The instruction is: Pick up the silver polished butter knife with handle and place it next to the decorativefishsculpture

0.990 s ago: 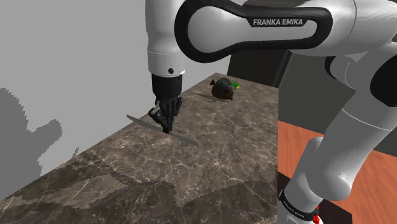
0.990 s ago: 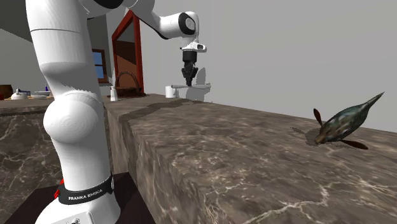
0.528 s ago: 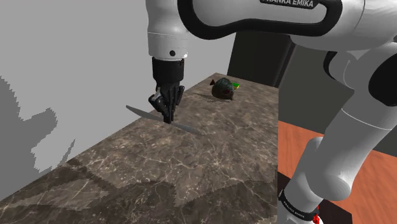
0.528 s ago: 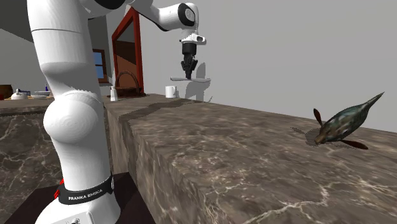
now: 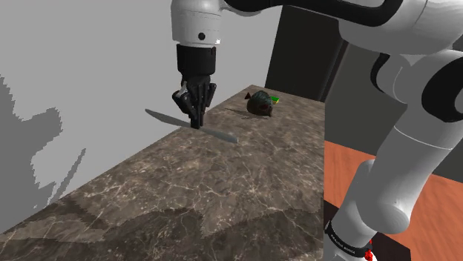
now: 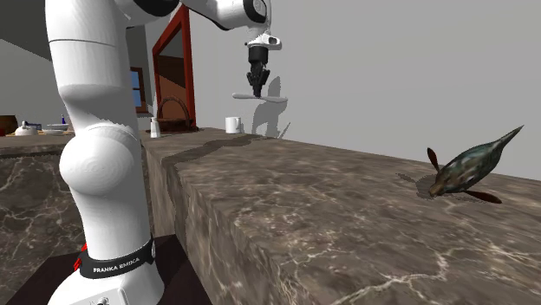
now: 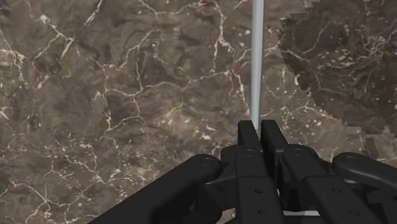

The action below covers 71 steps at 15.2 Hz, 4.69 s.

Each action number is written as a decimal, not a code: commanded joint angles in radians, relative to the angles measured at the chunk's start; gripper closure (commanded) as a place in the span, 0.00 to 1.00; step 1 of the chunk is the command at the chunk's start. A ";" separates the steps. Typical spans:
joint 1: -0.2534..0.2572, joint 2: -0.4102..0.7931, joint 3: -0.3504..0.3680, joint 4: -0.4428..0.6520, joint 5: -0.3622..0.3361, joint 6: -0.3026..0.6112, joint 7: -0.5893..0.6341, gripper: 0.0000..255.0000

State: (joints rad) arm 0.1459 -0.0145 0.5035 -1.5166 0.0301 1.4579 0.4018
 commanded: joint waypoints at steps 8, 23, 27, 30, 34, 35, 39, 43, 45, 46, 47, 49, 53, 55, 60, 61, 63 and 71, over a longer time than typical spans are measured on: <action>-0.078 -0.080 -0.089 -0.049 0.023 -0.029 -0.165 1.00; -0.237 -0.115 -0.307 -0.094 -0.009 -0.026 -0.546 1.00; -0.278 -0.082 -0.359 -0.059 -0.025 -0.029 -0.639 1.00; -0.309 -0.046 -0.395 -0.019 -0.036 -0.033 -0.707 1.00; -0.351 0.017 -0.441 0.056 -0.048 -0.044 -0.796 1.00; -0.351 0.011 -0.441 0.035 -0.047 -0.028 -0.796 1.00; -0.352 -0.009 -0.441 -0.045 -0.046 0.032 -0.796 1.00; -0.352 -0.024 -0.442 -0.119 -0.045 0.089 -0.796 1.00; -0.352 -0.030 -0.442 -0.153 -0.045 0.118 -0.796 1.00; -0.352 -0.033 -0.442 -0.169 -0.044 0.132 -0.796 1.00; -0.352 -0.035 -0.442 -0.186 -0.044 0.146 -0.796 1.00; -0.352 -0.039 -0.442 -0.217 -0.044 0.174 -0.796 1.00; -0.352 -0.044 -0.442 -0.277 -0.044 0.228 -0.795 1.00; -0.352 -0.045 -0.442 -0.305 -0.044 0.255 -0.795 1.00; -0.352 -0.044 -0.442 -0.371 -0.044 0.322 -0.794 1.00; -0.352 -0.043 -0.442 -0.384 -0.044 0.336 -0.794 1.00; -0.352 -0.041 -0.442 -0.408 -0.044 0.362 -0.793 1.00; -0.352 -0.030 -0.442 -0.469 -0.045 0.434 -0.791 1.00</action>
State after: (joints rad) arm -0.2060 -0.0452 0.0617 -1.9831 -0.0151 1.8884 -0.3893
